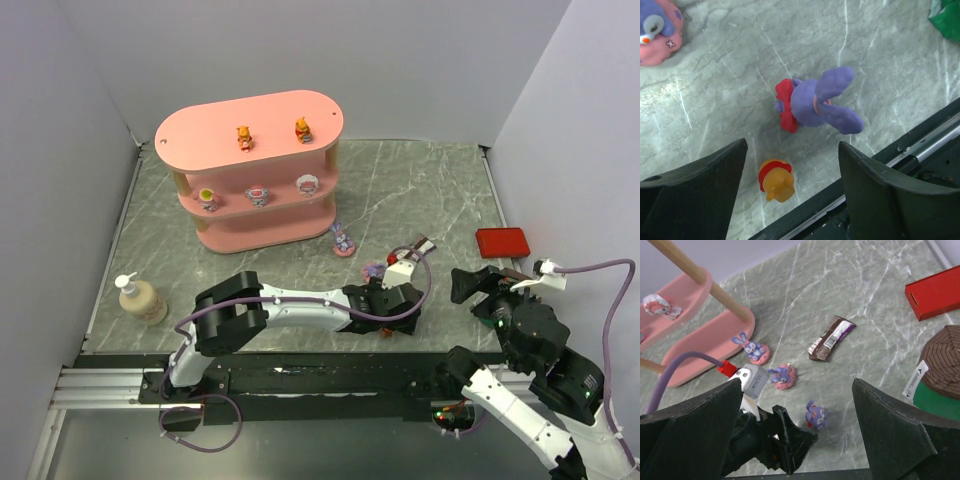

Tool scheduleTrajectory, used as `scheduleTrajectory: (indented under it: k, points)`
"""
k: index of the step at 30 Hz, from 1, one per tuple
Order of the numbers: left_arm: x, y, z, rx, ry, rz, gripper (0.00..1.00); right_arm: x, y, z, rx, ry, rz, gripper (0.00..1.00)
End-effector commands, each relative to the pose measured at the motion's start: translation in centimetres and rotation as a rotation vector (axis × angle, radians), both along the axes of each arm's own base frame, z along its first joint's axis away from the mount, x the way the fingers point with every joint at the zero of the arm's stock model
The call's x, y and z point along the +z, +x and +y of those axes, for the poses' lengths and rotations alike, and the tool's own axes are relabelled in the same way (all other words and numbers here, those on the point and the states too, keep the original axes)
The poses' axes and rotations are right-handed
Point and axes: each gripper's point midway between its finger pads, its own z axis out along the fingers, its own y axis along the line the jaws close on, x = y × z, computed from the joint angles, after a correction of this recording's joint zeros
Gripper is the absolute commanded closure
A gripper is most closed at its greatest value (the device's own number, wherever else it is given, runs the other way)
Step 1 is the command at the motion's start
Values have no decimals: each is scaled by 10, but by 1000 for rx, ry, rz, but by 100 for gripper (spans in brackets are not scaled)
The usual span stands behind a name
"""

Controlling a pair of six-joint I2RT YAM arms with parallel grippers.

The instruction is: Place and organize the plastic toys onto the shelf

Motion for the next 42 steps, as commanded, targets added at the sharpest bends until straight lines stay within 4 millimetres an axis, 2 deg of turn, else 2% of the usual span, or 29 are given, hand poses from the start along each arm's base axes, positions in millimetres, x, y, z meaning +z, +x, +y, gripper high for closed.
scheduleTrajectory:
  k: [1, 8, 12, 15, 18, 19, 22, 27, 30, 31, 33, 34, 36, 37, 38, 39, 40, 42]
  points:
    - [10, -1, -11, 13, -33, 1, 23, 2, -3, -7, -29, 0, -3, 2]
    - [-6, -8, 8, 38, 12, 19, 25, 2, 1, -2, -14, -8, 1, 2]
    - [-5, -12, 17, 47, 41, -1, 25, 2, 3, 1, -10, -10, 7, 3]
    - [-5, -16, 21, 40, 47, -7, 29, 1, 6, 4, -5, -14, 10, 2]
    - [-10, -18, 23, 37, 46, -3, 38, 1, 9, 7, -1, -14, 14, 3]
    - [-14, -18, 24, 38, 55, -5, 45, 0, 10, 9, 4, -16, 19, 3]
    - [-15, -14, 27, 49, 62, -22, 58, -3, 14, 14, 11, -25, 33, 3]
    - [-15, -10, 28, 49, 70, -53, 59, -6, 18, 18, 11, -40, 52, 3]
    - [-13, -6, 32, 56, 83, -73, 69, -6, 20, 21, 18, -38, 55, 3]
    - [-15, -5, 36, 56, 98, -78, 76, -7, 21, 22, 21, -42, 59, 3]
    - [-13, -2, 42, 62, 102, -87, 81, -7, 23, 26, 31, -35, 57, 3]
    - [-17, -1, 49, 65, 120, -96, 87, -8, 24, 28, 32, -38, 63, 3]
    - [-13, 7, 60, 85, 120, -105, 90, -7, 27, 33, 49, -33, 59, 3]
    - [-21, 8, 73, 92, 141, -104, 94, -10, 29, 39, 70, -37, 72, 3]
    - [-23, 14, 82, 109, 146, -101, 96, -10, 31, 42, 81, -40, 74, 3]
    - [-16, 17, 89, 118, 129, -103, 99, -10, 34, 47, 90, -36, 70, 4]
    - [-27, 15, 105, 113, 161, -96, 99, -13, 36, 54, 116, -41, 86, 4]
    - [-20, 21, 117, 113, 143, -111, 99, -18, 41, 65, 149, -49, 99, 4]
